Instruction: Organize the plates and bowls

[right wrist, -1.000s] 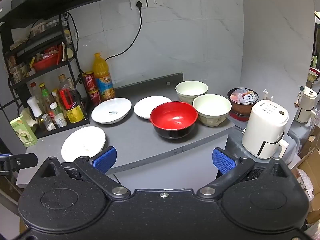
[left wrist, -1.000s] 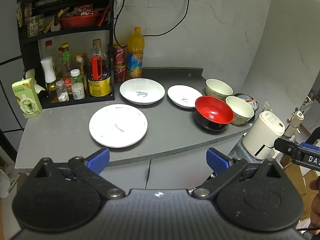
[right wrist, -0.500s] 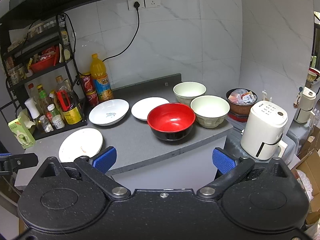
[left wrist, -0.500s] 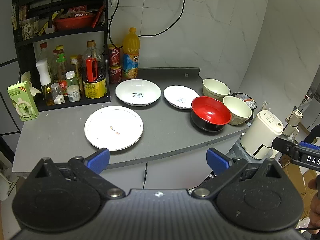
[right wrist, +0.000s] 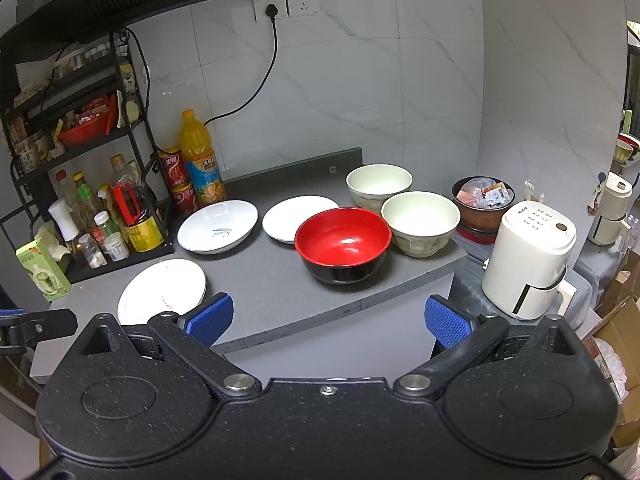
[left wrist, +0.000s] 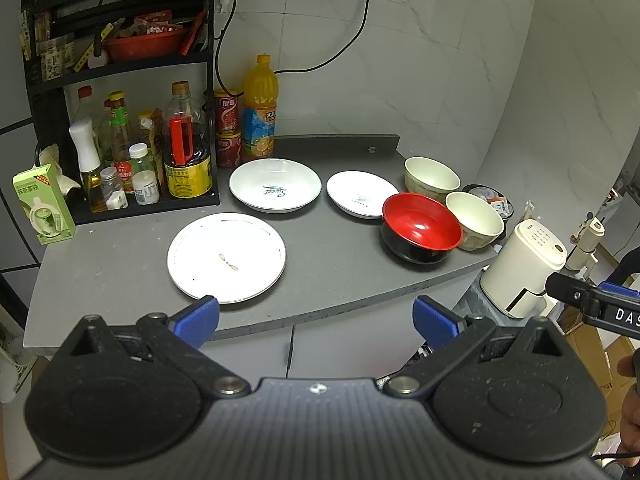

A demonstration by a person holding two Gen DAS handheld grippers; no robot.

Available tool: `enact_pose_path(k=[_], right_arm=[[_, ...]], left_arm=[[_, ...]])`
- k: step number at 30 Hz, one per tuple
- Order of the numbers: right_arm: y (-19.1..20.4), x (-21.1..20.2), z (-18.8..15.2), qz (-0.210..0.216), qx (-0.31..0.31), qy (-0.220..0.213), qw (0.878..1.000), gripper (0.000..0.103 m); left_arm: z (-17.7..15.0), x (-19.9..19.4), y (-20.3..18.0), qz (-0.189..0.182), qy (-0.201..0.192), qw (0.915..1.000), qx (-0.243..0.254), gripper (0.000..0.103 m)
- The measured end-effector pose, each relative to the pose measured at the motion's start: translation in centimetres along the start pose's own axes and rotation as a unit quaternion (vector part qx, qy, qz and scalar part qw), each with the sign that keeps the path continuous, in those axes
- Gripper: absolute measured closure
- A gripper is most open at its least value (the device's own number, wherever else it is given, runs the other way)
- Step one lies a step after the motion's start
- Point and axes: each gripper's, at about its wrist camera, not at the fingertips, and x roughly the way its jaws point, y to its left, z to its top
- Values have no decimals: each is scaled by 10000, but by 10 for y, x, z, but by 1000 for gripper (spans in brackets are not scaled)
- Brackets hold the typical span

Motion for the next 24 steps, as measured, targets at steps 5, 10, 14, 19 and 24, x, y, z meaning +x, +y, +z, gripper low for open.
enact_pose_path(k=[5,10,14,19,24], right_arm=[[1,0,0,25,-5,-20,10000,0],[1,1,0,37,3,-19,10000,0],[1,1,0,45,11,-24,10000,0],[1,2,0,43,11,-18,10000,0],[2,3,-1,30,20,-8,10000,0]], left_arm=[[1,0,0,1,-1,10000,-5,1],[4,0,5,8,-3,10000,-24,1],[4,-1,7,2,4,10000,-43,1],[4,-1,10,-12,2,10000,-53,1],[5,0,13,-14,11,10000,-62,1]])
